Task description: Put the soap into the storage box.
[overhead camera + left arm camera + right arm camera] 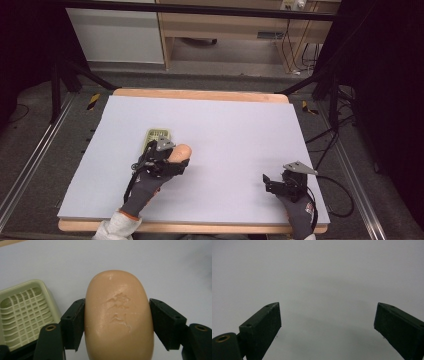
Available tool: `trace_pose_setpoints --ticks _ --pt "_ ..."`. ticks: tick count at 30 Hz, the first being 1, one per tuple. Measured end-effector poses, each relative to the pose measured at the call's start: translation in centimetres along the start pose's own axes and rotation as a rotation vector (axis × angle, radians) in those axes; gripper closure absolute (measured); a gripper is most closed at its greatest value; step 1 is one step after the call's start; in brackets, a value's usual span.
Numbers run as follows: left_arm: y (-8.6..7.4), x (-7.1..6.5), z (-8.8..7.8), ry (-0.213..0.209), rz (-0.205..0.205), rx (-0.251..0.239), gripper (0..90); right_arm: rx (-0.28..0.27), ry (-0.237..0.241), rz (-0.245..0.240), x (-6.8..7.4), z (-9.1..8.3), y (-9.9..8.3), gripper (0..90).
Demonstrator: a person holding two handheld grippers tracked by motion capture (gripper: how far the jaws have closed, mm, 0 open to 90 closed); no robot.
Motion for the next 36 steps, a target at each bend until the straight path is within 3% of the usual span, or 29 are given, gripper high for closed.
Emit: trace_pose_setpoints --ticks 36 --pt "0.5 5.9 0.7 0.125 -0.116 -0.019 31.9 0.005 -0.001 -0.010 0.1 0.1 0.0 7.4"
Point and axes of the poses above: each handheld gripper's, and its own axes: z roughly forward along the jaws, y roughly out of its top, x roughly to its left, the point moved 3 cm from there along z, roughly forward along the jaws, and after that the axes turned 15 degrees about y, right-handed, at the moved point
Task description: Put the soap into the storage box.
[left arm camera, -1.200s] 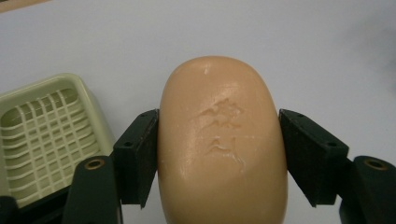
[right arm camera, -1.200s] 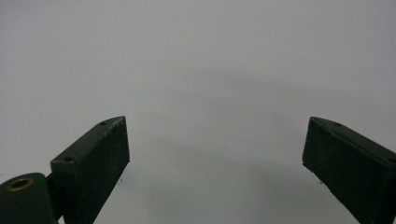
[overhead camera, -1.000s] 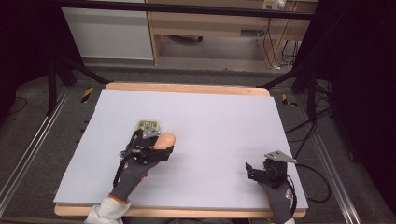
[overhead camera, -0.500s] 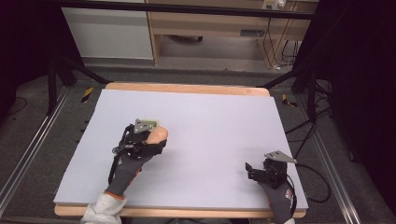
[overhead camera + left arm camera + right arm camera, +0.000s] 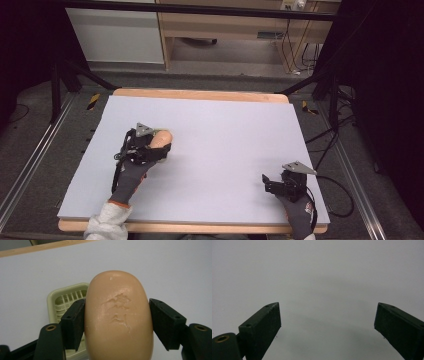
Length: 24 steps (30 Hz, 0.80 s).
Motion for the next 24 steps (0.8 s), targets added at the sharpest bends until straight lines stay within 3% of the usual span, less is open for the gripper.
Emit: trace_pose_setpoints --ticks 24 --pt "0.1 1.7 3.2 0.050 -0.035 0.036 32.0 0.005 0.005 0.005 0.0 0.2 0.0 7.1"
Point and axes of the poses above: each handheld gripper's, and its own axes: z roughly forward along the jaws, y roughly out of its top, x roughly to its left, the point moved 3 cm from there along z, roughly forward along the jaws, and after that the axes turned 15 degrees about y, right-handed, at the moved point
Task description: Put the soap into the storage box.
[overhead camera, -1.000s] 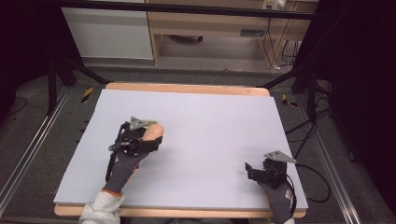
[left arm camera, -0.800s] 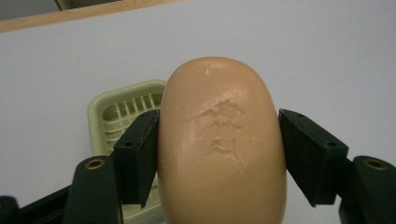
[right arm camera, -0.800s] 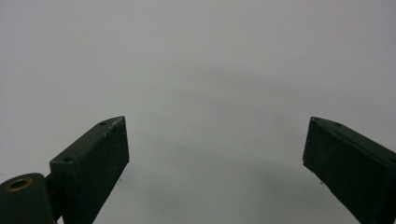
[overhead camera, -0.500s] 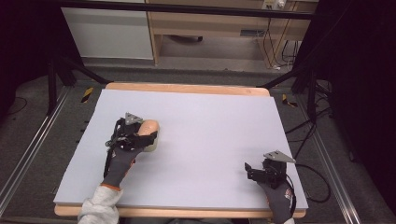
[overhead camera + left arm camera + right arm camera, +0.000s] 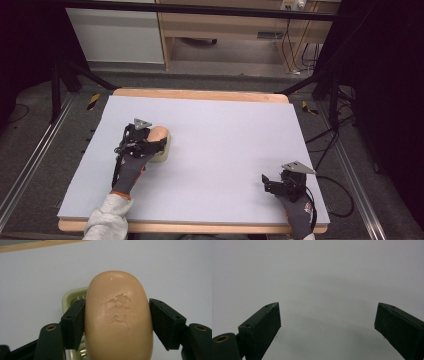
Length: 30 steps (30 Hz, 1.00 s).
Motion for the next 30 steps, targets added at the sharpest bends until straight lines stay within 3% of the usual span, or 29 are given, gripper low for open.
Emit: trace_pose_setpoints --ticks 30 --pt "-1.3 0.6 2.6 0.024 0.011 0.061 32.0 -0.004 -0.001 -0.004 0.1 0.1 0.0 7.0"
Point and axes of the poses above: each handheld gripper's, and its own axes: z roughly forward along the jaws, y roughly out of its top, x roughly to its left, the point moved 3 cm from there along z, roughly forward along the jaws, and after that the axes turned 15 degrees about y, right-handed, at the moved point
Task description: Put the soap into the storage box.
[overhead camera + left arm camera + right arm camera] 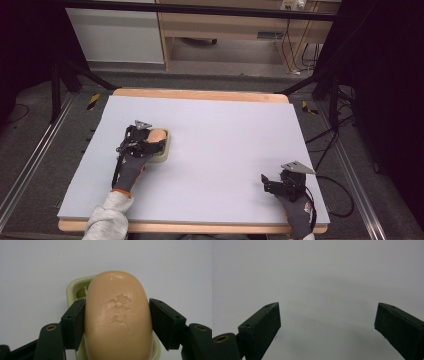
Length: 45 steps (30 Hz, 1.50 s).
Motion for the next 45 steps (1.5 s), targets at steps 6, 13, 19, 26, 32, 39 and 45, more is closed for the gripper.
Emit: trace_pose_setpoints --ticks 6,13,19,26,32,39,45 --pt "-0.1 0.1 0.4 0.000 -0.003 0.008 32.0 0.001 -0.002 -0.007 -0.1 0.0 0.0 7.0" --pt "-0.2 0.0 0.8 -0.003 -0.001 0.019 32.1 0.001 -0.002 -0.013 -0.1 0.0 0.0 7.0" --pt "-0.4 -0.1 1.2 -0.003 0.004 0.028 32.0 0.001 -0.001 -0.013 -0.1 0.0 0.0 7.0" --pt "-0.4 -0.2 1.3 -0.001 0.003 0.030 32.0 0.001 0.000 -0.007 -0.1 0.0 0.0 6.9" --pt "-0.5 -0.2 1.5 0.008 0.004 0.038 32.0 0.000 0.003 -0.005 0.0 0.0 0.0 6.9" --pt "-0.6 -0.1 1.5 0.005 0.000 0.039 31.8 -0.001 0.003 -0.003 0.0 0.0 0.0 6.8" --pt "-0.7 -0.2 1.3 0.015 0.004 0.029 31.2 -0.003 0.005 0.002 0.0 -0.2 0.0 6.8"
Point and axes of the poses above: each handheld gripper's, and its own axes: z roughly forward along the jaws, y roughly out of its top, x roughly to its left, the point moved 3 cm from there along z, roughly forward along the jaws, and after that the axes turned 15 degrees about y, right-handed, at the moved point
